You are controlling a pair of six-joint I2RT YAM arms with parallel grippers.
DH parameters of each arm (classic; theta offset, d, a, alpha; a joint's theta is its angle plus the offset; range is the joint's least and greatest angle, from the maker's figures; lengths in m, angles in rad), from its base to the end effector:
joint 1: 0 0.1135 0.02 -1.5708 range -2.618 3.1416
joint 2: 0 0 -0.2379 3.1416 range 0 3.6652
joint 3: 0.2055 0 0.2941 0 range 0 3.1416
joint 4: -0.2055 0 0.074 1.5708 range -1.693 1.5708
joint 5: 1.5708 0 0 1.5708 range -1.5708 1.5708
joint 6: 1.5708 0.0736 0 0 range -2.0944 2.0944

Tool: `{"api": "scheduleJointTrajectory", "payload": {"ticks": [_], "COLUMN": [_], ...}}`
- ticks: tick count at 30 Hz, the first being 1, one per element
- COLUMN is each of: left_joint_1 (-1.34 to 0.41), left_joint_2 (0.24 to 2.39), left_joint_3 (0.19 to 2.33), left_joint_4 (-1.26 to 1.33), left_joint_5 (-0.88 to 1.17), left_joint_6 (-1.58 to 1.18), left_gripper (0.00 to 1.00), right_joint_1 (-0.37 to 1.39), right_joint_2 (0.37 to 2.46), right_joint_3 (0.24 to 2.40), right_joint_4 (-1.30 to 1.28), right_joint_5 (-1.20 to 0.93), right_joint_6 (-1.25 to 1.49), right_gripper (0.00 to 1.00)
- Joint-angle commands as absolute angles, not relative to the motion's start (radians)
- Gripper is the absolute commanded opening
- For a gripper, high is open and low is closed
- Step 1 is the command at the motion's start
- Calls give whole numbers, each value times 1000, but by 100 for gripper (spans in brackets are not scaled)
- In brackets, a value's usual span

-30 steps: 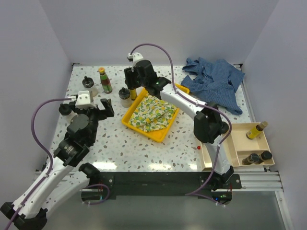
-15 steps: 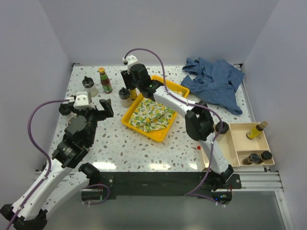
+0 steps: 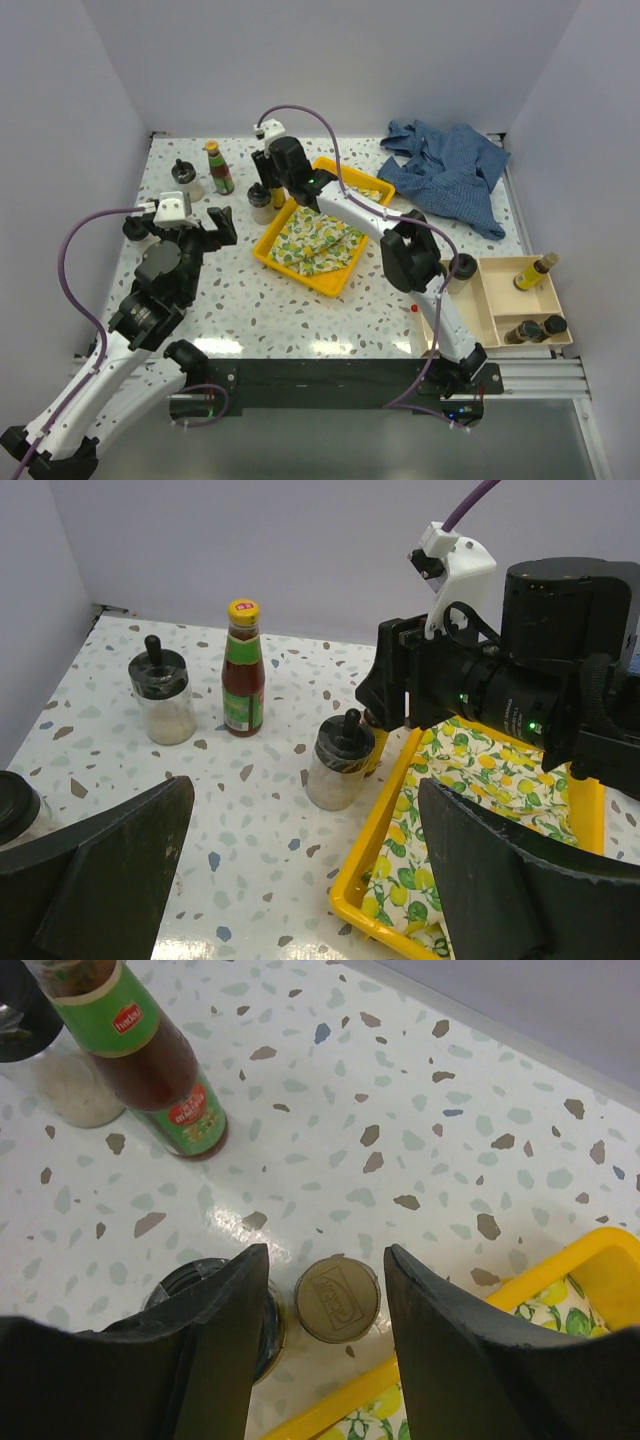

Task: Organize the condiment bottles
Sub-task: Pick up the bottle from the center of the board.

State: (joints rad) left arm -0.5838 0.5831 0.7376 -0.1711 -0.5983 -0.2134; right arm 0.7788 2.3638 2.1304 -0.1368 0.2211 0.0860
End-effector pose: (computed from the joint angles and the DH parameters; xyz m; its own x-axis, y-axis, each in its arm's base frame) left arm 0.2160 -0.0930 0.3459 -0.0105 -0.2028 -0.9792 -0.0170 0.9791 -0.2026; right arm 0.4522 0.4236 0.2195 -0.3029 -0.1812 -0.9356 -0.5157 0.8568 0.0010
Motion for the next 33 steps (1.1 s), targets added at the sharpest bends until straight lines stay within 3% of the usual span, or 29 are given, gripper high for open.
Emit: {"api": "scheduleJointTrajectory", "payload": {"ticks": [1,4,5,9,17,33], "left_joint_1": [-581,-581,-581,-581,-581,-581], "left_joint_2": [584,586,586,584,591,601], "left_joint_3": [735,735,735,735,735,735], "left_joint_4": [-115,-115,-114,-115,-114,-120], "left_joint_5": [-598,-600,-598,-600,-595,-597], "left_joint_6": [-203,-203,-202,-201,-201,-199], "left_gripper": [100,100,100,100,100,100], "right_joint_1": [781,779,781,779,781,715], "right_joint_2": [2355,2347,2342,2312,2157,1574], "right_joint_3": [2149,2143,2140,2135,2092,1611], "right_joint_4": [-110,-103,-101,-95,-103,-153], "right_joint_5": [258,275,278,284,331,580], "right_joint_6": [83,72,68,51,14,0], "right_gripper": [52,36,22,0,0,0]}}
